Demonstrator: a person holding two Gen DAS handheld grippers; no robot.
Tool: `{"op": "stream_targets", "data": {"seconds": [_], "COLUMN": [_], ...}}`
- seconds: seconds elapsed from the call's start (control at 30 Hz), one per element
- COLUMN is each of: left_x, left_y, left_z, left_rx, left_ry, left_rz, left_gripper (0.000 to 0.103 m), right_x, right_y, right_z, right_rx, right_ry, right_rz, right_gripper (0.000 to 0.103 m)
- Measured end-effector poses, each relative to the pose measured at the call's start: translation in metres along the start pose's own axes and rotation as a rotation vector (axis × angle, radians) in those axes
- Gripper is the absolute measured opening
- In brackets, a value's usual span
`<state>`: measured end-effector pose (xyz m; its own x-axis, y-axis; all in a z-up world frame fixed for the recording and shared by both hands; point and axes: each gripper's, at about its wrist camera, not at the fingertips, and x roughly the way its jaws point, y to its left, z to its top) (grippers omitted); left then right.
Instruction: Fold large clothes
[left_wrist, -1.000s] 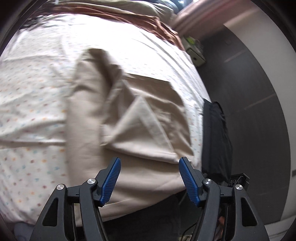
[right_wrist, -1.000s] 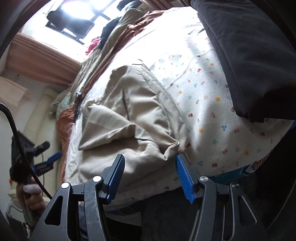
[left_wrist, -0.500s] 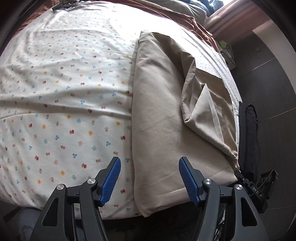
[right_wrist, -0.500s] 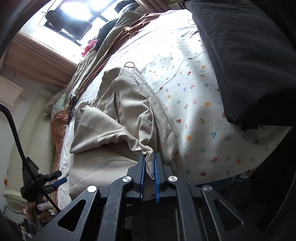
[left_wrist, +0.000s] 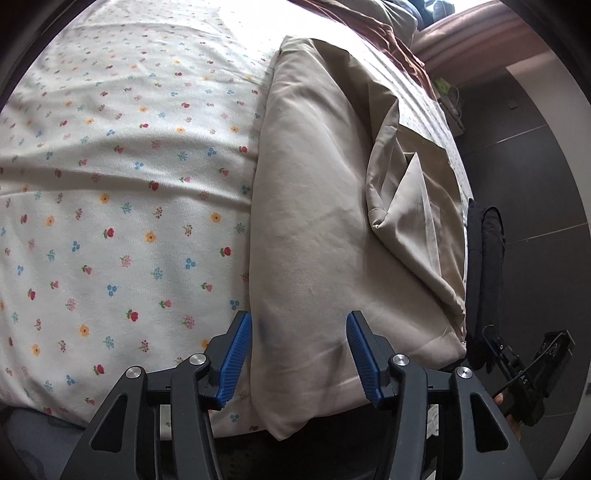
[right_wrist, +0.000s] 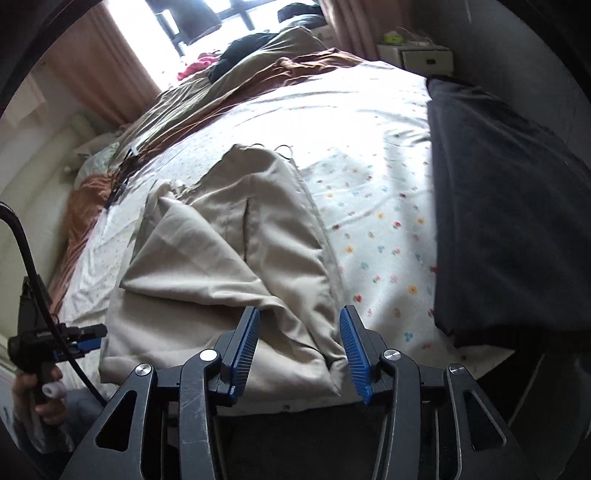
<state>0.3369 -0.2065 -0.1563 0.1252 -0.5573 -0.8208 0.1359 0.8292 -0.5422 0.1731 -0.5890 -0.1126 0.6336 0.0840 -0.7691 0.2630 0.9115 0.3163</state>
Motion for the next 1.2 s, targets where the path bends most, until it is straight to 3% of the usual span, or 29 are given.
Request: {"op": "stream_targets", "data": {"seconds": [0.17, 0.3, 0.57, 0.7, 0.87, 0.9, 0.93, 0.97, 1.0, 1.2], "left_x": [-0.029, -0.056, -0.095, -0.104, -0.106, -0.105, -0.105, -0.104, -0.103, -0.096], "left_y": [0.016, 0.032, 0.071, 0.089, 0.100, 0.099, 0.099, 0.099, 0.098, 0.089], "left_z": [-0.001, -0.002, -0.004, -0.007, -0.008, -0.009, -0.009, -0.009, -0.009, -0.005], "left_rx": [-0.026, -0.049, -0.122, -0.156, -0.187, -0.187, -0.187, -0.186, -0.183, -0.165], "left_ry": [-0.062, -0.114, -0.201, -0.213, -0.217, -0.218, -0.218, -0.217, -0.215, -0.204], "left_rz": [0.000, 0.015, 0.041, 0.051, 0.048, 0.045, 0.042, 0.038, 0.033, 0.012], "left_gripper": [0.055, 0.055, 0.055, 0.055, 0.055, 0.055, 0.055, 0.055, 0.055, 0.055], "right_x": [0.027, 0.048, 0.090, 0.113, 0.128, 0.129, 0.128, 0.127, 0.125, 0.094], "right_y": [0.052, 0.100, 0.182, 0.207, 0.206, 0.203, 0.200, 0.196, 0.192, 0.177], "right_z": [0.013, 0.014, 0.006, -0.004, -0.006, -0.002, 0.001, 0.006, 0.012, 0.042], "right_rx": [-0.143, -0.259, -0.454, -0.538, -0.552, -0.540, -0.528, -0.510, -0.486, -0.463], "right_ry": [0.037, 0.060, 0.129, 0.158, 0.142, 0.134, 0.125, 0.123, 0.126, 0.046], "right_rz": [0.022, 0.069, 0.105, 0.071, 0.022, 0.013, 0.000, -0.007, 0.010, 0.036], "right_gripper": [0.050, 0.064, 0.065, 0.074, 0.073, 0.062, 0.038, 0.028, 0.011, 0.007]}}
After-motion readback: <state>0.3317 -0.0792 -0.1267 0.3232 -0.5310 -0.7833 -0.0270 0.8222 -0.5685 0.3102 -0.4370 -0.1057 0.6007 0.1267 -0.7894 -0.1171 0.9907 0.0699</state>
